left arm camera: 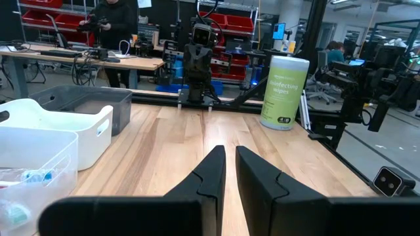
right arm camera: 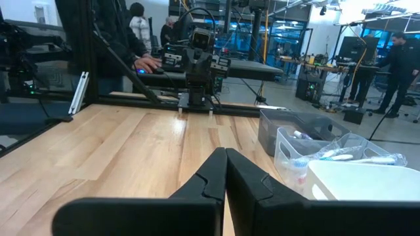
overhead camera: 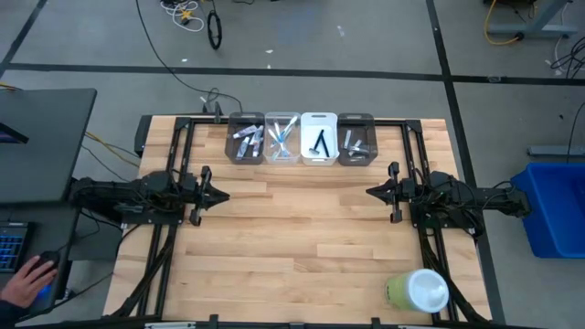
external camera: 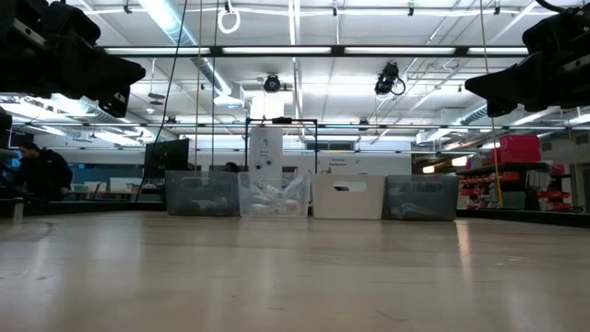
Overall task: Pick & Place Travel size toiletries
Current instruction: Return to Home Position
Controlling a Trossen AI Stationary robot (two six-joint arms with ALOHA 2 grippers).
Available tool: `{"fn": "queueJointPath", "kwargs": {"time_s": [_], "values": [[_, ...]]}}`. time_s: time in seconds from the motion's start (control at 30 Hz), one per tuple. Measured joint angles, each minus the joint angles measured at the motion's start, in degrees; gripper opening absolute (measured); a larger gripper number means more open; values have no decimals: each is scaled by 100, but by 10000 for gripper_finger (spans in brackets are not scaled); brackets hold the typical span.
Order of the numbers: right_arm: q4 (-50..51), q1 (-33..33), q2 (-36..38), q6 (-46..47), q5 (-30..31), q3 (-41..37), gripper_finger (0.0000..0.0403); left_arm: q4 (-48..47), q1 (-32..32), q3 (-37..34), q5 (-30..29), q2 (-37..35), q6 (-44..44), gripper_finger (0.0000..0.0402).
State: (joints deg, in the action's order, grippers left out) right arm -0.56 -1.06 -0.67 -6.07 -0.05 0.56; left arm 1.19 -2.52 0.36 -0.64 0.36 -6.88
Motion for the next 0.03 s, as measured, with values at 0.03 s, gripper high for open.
{"fn": "queueJointPath", "kwargs": {"time_s": [0.03], "values": [[1, 1, 0, 0, -2, 0, 13, 0, 0, 0, 0, 0, -1, 42]]}}
